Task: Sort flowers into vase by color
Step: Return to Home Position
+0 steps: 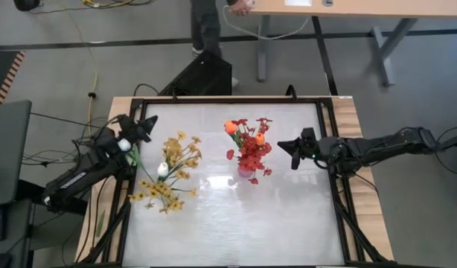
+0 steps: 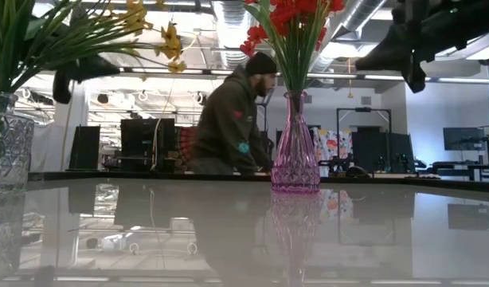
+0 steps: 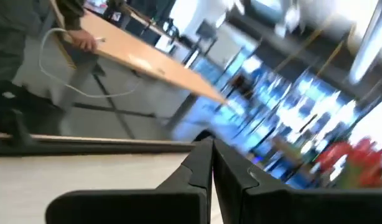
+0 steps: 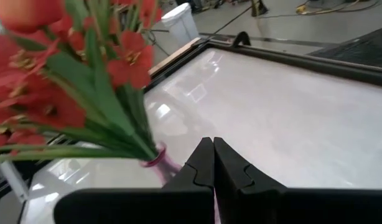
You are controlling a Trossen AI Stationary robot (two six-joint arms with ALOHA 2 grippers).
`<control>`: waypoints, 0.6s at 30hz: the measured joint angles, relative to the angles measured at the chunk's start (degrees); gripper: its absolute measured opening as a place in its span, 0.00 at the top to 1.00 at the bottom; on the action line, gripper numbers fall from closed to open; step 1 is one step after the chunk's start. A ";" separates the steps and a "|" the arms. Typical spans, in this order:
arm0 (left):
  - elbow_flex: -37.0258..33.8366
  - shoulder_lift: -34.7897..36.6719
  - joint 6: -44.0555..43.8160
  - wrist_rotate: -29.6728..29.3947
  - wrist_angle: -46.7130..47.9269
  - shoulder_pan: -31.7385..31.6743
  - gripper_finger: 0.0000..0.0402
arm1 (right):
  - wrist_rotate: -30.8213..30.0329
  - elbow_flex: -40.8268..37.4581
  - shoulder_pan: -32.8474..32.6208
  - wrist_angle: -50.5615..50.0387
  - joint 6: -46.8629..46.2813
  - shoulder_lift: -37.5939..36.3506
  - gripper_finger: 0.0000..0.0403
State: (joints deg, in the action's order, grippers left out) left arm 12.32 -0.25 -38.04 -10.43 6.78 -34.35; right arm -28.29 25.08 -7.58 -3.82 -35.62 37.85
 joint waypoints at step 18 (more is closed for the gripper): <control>2.68 0.00 -8.86 9.87 -2.96 0.00 0.97 | -0.26 0.00 2.87 0.03 -0.88 0.00 0.95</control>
State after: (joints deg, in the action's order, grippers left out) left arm 15.00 -0.25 -46.91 -0.56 3.82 -34.35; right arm -28.56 25.08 -4.71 -3.79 -36.49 37.85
